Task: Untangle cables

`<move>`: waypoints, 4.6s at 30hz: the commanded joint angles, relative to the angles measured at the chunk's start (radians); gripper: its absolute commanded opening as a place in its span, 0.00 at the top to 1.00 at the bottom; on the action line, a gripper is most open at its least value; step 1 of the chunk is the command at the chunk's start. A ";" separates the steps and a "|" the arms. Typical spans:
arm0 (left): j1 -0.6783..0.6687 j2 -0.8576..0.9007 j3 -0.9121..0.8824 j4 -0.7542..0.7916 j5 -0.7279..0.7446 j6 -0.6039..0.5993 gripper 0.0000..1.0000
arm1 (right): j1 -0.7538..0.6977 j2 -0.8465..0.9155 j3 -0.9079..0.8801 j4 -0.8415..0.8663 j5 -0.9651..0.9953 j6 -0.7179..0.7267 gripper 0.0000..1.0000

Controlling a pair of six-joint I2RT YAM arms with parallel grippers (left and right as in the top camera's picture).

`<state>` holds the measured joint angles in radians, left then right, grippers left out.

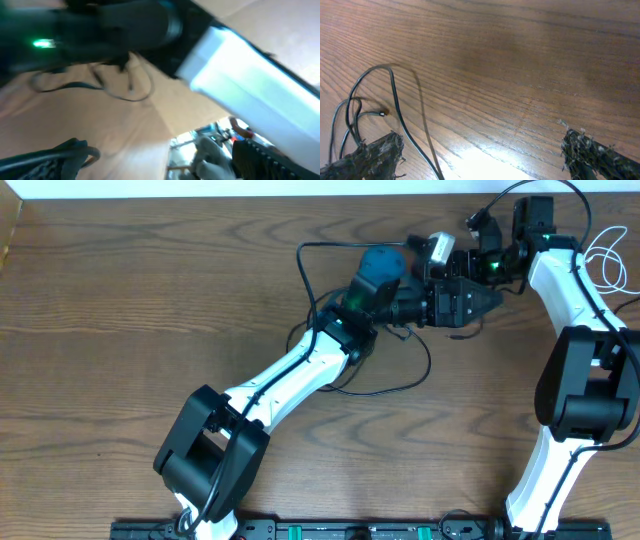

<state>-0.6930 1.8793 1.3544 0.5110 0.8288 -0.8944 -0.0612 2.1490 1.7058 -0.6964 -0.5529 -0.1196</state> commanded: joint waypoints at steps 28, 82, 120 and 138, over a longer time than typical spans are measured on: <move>0.384 -0.220 0.030 -0.820 -0.582 0.260 0.03 | 0.182 -0.023 0.000 -0.130 -0.029 -0.426 0.01; 0.630 -0.245 0.023 -1.010 -0.580 0.393 0.03 | 0.164 -0.343 0.036 -0.258 0.764 0.140 0.99; 0.630 -0.245 0.023 -0.996 -0.579 0.393 0.03 | -0.288 -0.290 -0.060 -0.429 0.993 0.532 0.01; 0.643 -0.245 0.023 -0.982 -0.662 0.431 0.03 | -0.003 -0.296 -0.192 -0.367 0.266 0.232 0.11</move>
<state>-0.0608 1.6234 1.3731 -0.4667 0.2283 -0.4908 -0.1028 1.8648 1.5753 -1.0714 -0.2111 0.1093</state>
